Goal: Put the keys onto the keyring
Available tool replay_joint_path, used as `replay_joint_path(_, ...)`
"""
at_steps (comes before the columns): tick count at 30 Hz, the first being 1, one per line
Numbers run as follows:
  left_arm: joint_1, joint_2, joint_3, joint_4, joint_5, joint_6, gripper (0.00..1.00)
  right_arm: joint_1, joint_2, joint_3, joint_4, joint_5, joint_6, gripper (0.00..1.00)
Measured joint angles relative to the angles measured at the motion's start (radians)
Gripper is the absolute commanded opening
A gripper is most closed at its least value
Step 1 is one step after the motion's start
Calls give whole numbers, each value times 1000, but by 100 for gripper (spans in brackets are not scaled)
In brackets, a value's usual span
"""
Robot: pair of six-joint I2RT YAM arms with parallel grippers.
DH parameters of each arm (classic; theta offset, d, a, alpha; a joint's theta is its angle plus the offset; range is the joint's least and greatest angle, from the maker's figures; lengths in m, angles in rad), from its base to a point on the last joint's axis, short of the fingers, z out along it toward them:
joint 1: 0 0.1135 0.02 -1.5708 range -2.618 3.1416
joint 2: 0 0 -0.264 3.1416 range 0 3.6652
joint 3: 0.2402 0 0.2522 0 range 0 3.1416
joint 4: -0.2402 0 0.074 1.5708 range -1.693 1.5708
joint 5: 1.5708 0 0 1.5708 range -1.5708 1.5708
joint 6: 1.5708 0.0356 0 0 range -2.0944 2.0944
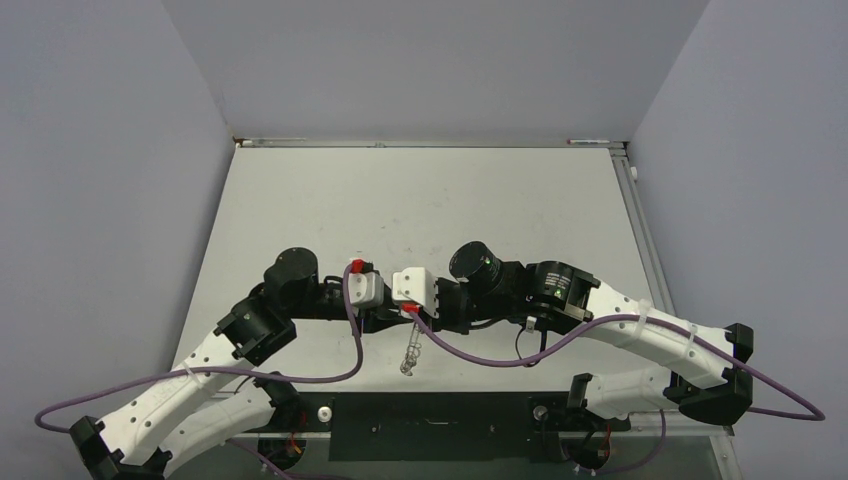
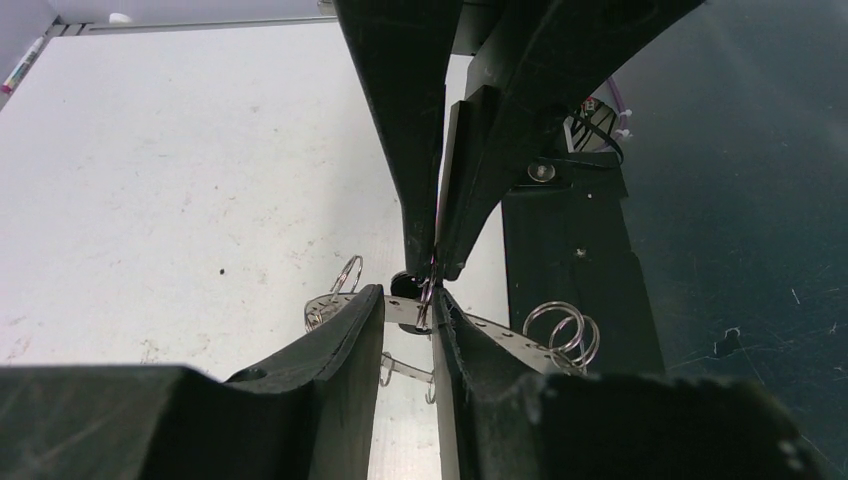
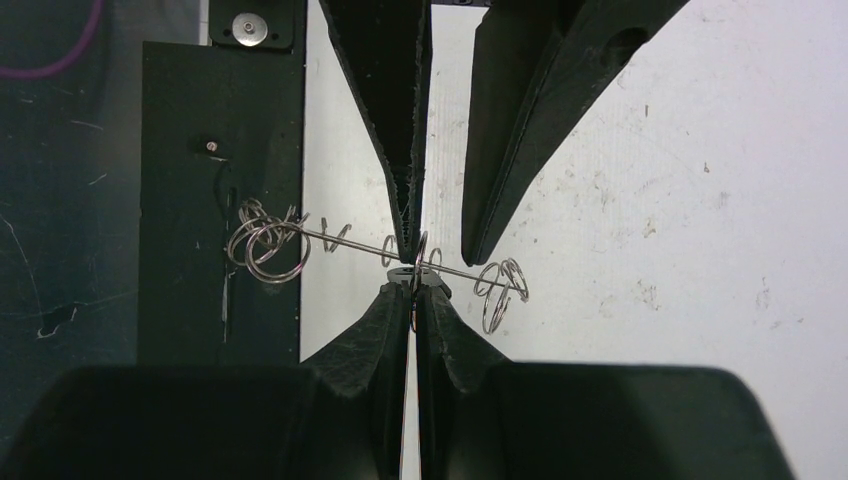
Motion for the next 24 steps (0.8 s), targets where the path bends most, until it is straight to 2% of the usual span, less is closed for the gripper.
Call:
replay_joint_path(11, -17, 8, -5, 11, -1, 2, 19, 0, 0, 0, 8, -2, 0, 5)
replay_joint_path(17, -27, 8, -11, 11, -1, 5, 0, 0, 0, 0, 8, -2, 0, 5)
replay_joint_path(21, -31, 8, -11, 11, 5, 8, 0, 0, 0, 0, 8, -1, 0, 5)
replay_joint_path(22, -31, 7, -11, 11, 5, 7, 0, 0, 0, 0, 8, -1, 0, 7)
replay_joint_path(24, -31, -1, -17, 19, 4, 3, 0, 0, 0, 0, 13, 0, 0, 19)
